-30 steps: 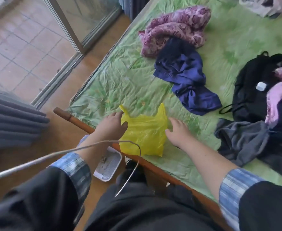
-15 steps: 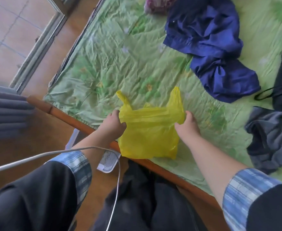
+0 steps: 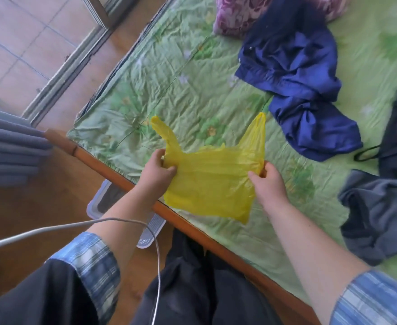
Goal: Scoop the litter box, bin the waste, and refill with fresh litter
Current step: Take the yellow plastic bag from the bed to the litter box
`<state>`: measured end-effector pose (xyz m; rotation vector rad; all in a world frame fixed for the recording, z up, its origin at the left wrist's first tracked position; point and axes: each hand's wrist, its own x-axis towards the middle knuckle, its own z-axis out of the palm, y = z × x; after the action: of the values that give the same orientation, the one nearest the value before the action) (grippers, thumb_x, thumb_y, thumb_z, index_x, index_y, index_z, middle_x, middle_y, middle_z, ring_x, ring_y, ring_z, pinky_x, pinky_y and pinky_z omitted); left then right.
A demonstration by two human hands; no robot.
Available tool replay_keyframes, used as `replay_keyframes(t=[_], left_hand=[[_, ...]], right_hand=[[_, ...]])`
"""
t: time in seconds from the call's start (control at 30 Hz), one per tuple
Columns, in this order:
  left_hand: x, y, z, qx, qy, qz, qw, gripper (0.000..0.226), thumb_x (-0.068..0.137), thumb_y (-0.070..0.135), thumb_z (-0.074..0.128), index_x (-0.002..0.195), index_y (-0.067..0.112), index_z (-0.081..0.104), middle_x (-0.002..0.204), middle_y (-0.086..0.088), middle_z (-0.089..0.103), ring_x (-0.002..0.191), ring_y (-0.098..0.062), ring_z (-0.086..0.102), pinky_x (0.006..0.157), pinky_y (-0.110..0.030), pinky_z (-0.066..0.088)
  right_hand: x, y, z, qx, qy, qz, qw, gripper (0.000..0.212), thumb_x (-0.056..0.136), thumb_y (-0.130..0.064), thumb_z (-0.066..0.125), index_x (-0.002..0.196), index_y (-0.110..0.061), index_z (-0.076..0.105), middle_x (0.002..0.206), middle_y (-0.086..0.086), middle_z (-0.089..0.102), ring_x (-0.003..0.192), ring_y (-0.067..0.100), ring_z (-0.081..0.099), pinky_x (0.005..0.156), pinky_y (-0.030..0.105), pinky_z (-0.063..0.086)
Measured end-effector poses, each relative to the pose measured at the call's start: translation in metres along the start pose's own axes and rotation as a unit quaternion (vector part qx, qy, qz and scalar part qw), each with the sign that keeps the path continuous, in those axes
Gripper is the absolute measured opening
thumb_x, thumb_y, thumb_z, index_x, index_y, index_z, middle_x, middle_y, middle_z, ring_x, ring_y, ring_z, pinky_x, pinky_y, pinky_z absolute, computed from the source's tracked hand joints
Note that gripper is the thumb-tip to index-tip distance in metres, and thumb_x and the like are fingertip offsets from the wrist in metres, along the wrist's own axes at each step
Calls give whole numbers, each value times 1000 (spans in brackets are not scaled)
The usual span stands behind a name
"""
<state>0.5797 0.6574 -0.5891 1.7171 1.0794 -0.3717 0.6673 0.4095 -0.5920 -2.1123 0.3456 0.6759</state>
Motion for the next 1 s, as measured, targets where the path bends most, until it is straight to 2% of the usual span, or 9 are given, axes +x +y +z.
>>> replay_keyframes(t=[0.1, 0.27, 0.4, 0.53, 0.63, 0.73, 0.8, 0.93, 1.0], left_hand=[[-43, 25, -26, -74, 0, 31, 997, 46, 88, 2, 60, 123, 27, 46, 115, -4, 66, 87, -19, 70, 77, -40, 60], [-126, 61, -68, -111, 30, 83, 990, 43, 87, -1, 65, 118, 21, 45, 97, 5, 65, 78, -7, 64, 65, -16, 56], [-186, 71, -93, -174, 45, 99, 979, 52, 82, 4, 75, 123, 13, 43, 111, -12, 66, 93, -26, 69, 85, -42, 58], [-240, 64, -109, -236, 55, 105, 965, 79, 74, 47, 79, 136, 17, 43, 123, -4, 67, 106, -22, 68, 93, -42, 54], [-272, 52, -116, -213, 119, 94, 965, 79, 77, 67, 65, 138, 21, 45, 132, 9, 56, 122, -15, 55, 108, -46, 42], [-301, 35, -130, -194, 183, 118, 957, 48, 80, 51, 62, 118, 24, 62, 111, 1, 70, 102, -21, 67, 96, -50, 51], [-318, 16, -143, -171, 235, 124, 949, 22, 88, 30, 61, 110, 24, 64, 102, 1, 71, 97, -22, 67, 89, -43, 54], [-368, -28, -175, -167, 304, 115, 931, 12, 87, 14, 62, 96, 22, 62, 90, -5, 68, 86, -23, 66, 75, -39, 52], [-398, -61, -191, -171, 327, 102, 924, 15, 83, 18, 64, 98, 19, 61, 94, -11, 68, 85, -25, 65, 75, -43, 53]], right_hand=[[-30, -29, -30, 32, -1, -62, 998, 14, 90, -5, 64, 99, -16, 61, 84, -5, 65, 73, 10, 61, 61, 12, 45], [-85, -73, -75, 61, -57, -150, 985, 25, 89, 1, 64, 100, -21, 58, 91, -5, 67, 79, 4, 62, 72, 11, 47], [-122, -98, -99, 54, -136, -213, 966, 31, 90, -4, 66, 112, -24, 57, 106, -1, 70, 94, 9, 67, 83, 20, 52], [-159, -119, -107, 36, -215, -236, 947, 28, 95, -9, 63, 122, -17, 56, 111, 0, 69, 99, 12, 67, 80, 14, 51], [-188, -137, -103, 56, -266, -202, 941, 10, 100, -16, 57, 109, -16, 62, 101, -7, 71, 88, 1, 69, 64, 8, 49], [-219, -156, -91, 27, -321, -186, 928, 15, 102, -27, 52, 96, -20, 64, 98, -8, 71, 80, 2, 68, 56, 9, 46], [-240, -168, -81, 0, -352, -190, 916, 19, 102, -30, 51, 90, -21, 64, 90, -12, 70, 71, -3, 68, 53, 9, 45], [-280, -182, -45, -38, -379, -221, 898, 19, 98, -39, 56, 92, -22, 63, 97, -11, 68, 96, 6, 65, 67, 22, 42], [-306, -184, -19, -12, -388, -229, 893, 13, 99, -31, 57, 95, -19, 61, 97, -9, 67, 91, 3, 63, 69, 24, 43]])
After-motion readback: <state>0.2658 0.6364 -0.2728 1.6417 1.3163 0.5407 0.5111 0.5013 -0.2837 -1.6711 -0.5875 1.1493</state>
